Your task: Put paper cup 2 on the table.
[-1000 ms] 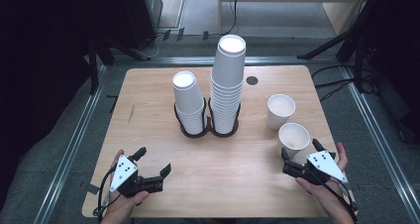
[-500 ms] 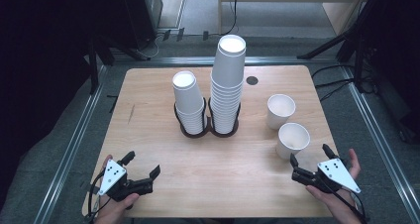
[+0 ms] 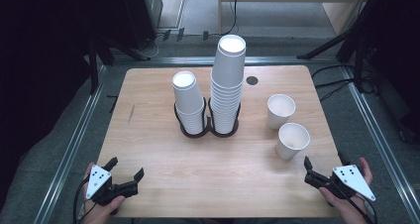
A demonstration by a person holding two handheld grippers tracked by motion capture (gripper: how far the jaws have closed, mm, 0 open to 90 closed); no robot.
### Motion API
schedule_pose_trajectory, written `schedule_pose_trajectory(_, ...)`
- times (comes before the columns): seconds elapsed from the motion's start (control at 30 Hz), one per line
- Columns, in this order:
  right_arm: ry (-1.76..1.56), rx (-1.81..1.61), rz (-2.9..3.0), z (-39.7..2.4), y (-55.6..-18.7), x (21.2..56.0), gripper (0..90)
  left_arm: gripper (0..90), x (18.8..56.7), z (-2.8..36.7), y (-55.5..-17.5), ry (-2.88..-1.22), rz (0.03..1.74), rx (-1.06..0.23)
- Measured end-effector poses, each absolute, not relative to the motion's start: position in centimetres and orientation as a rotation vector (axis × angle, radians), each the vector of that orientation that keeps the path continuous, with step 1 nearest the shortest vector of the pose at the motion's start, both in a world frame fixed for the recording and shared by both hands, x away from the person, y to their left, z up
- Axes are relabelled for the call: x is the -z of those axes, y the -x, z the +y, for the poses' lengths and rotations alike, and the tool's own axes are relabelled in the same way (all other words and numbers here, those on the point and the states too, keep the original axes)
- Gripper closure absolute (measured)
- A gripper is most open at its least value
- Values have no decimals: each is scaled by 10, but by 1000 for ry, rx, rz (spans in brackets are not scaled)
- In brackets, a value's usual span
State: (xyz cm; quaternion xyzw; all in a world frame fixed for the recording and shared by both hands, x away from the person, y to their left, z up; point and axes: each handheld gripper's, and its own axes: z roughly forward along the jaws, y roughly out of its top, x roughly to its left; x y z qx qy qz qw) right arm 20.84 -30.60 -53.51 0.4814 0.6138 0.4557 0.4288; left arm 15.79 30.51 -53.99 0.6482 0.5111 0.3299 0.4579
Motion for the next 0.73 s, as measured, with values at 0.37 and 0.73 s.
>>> schedule_pose_trajectory(0.37,-1253,-1064,1476,-325,-201,544,0,0,546,328,-153,-1561,1367,-846)
schedule_pose_trajectory(0.73,-1224,-1105,1503,-321,-195,540,0,0,547,331,-154,-1518,1396,-816)
